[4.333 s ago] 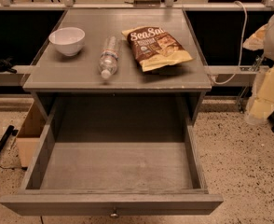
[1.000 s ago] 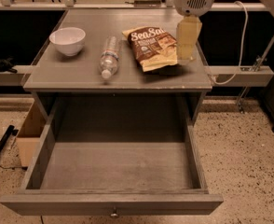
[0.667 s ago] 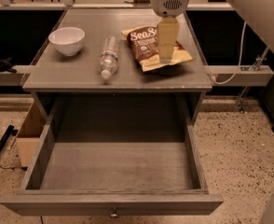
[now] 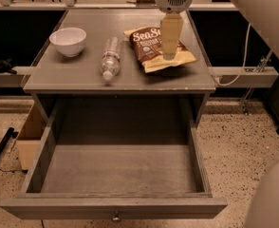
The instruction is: Place water bottle into top drawer
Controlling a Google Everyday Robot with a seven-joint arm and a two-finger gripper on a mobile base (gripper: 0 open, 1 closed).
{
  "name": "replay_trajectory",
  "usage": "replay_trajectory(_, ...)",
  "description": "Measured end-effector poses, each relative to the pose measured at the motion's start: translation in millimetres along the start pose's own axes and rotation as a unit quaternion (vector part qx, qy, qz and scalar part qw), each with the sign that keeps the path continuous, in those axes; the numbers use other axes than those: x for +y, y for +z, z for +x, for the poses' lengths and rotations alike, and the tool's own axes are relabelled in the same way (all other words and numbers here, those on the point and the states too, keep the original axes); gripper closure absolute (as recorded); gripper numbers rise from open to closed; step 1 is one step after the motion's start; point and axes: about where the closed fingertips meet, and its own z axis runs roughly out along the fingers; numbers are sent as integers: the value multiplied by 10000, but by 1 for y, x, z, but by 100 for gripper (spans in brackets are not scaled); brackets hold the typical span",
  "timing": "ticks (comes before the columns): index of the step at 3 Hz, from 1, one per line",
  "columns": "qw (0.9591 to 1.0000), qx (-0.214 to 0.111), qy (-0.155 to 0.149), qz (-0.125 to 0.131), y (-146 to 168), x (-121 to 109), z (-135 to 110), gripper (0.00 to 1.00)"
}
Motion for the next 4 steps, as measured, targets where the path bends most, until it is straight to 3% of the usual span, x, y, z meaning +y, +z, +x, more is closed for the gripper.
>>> replay_trajectory(1, 9996, -109, -255, 81, 7, -20, -13, 0)
replay_trajectory(2, 9964, -311, -775, 178, 13, -37, -34, 0)
replay_trajectory(3, 9882, -527, -1407, 284, 15, -45, -52, 0)
replay_trajectory(4, 9771, -704, -1993, 230, 20, -44, -66, 0)
